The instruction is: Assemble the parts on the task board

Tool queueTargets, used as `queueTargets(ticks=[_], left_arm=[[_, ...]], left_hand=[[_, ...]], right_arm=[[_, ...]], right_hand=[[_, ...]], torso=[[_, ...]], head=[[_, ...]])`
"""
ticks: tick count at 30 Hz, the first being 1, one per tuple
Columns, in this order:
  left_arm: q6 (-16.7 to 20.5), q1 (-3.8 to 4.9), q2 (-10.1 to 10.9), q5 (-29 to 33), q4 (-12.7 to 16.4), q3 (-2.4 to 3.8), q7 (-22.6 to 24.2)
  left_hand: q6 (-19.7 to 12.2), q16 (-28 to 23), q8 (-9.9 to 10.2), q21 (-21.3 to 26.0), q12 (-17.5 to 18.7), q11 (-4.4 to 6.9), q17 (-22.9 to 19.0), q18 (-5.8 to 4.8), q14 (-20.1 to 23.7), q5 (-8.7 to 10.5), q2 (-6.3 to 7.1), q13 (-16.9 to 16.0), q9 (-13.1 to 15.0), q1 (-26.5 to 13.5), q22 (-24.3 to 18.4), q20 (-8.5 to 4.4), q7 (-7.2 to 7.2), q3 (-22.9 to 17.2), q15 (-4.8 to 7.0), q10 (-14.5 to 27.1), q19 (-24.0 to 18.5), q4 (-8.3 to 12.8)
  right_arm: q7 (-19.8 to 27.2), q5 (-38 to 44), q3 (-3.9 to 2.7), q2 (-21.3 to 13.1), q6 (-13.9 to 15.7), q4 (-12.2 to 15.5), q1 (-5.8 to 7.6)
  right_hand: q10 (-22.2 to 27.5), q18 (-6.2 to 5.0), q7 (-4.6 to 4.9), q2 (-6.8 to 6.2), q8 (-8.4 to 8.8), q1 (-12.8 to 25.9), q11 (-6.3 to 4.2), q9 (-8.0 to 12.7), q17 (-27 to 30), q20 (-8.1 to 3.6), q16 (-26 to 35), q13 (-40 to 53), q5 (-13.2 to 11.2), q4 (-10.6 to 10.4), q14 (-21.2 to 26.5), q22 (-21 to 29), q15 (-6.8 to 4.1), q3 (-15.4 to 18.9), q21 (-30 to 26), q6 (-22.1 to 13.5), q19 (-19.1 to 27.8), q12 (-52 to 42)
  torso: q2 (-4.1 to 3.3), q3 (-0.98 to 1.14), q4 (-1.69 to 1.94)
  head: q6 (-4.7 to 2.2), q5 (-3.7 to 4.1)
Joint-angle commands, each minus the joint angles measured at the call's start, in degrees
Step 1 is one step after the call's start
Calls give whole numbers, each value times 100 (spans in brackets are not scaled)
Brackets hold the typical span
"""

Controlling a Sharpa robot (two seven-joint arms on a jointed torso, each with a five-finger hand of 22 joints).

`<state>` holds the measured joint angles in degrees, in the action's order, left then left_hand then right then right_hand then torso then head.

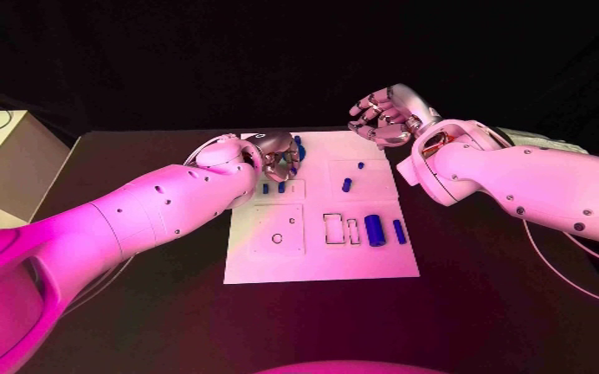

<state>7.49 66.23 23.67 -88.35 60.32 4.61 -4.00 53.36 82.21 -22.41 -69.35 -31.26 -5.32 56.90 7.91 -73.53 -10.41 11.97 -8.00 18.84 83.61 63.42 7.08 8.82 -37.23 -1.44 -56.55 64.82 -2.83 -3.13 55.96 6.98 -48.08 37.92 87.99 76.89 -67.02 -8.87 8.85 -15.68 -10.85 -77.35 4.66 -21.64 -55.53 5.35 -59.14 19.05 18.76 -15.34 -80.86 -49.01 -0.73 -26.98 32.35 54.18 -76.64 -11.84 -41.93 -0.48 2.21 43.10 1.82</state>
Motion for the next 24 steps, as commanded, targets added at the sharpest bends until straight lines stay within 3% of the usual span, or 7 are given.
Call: queueTargets(ticks=[1,8,16,24], left_arm=[[276,-8,22,137,61,2,147],[394,-9,193,262,303,26,211],[363,-6,465,371,630,202,196],[67,-2,682,389,776,253,77]], left_hand=[[46,30,33,-33,30,11,19,-43,-69,-28,-40,-8,4,-14,19,2,6,-4,1,-49,60,41],[60,44,59,-66,86,10,51,-52,-104,-31,-29,1,7,-33,56,-1,5,-10,1,-70,92,58],[88,74,97,-158,179,12,119,-79,-167,-29,-14,16,14,-72,163,-1,-2,-17,2,-109,192,73],[94,76,112,-186,218,8,114,-88,-172,-28,1,23,17,-95,196,0,-1,-13,0,-110,223,73]], right_arm=[[74,46,-1,1,-30,5,1],[77,47,-1,7,-13,-31,1],[73,47,-1,7,6,-77,1],[59,47,0,-11,15,-87,0]], right_hand=[[-25,-43,40,-14,7,54,-4,-8,17,-11,44,-14,20,-7,-4,17,47,-24,-39,4,-20,36],[-22,-47,41,-17,8,56,-1,-8,30,-10,62,-29,22,-5,4,39,49,-22,-71,2,-11,57],[-20,-51,43,-19,10,56,2,-8,44,-8,83,-46,24,-3,14,61,51,-20,-107,0,-1,80],[-18,-53,49,-22,15,59,8,-6,61,-4,107,-67,27,-2,27,77,56,-16,-133,-9,10,108]], torso=[[-2,-5,1],[12,-2,8],[12,-9,22],[39,-23,64]], head=[[-8,9],[-13,2],[-32,-11],[-37,6]])
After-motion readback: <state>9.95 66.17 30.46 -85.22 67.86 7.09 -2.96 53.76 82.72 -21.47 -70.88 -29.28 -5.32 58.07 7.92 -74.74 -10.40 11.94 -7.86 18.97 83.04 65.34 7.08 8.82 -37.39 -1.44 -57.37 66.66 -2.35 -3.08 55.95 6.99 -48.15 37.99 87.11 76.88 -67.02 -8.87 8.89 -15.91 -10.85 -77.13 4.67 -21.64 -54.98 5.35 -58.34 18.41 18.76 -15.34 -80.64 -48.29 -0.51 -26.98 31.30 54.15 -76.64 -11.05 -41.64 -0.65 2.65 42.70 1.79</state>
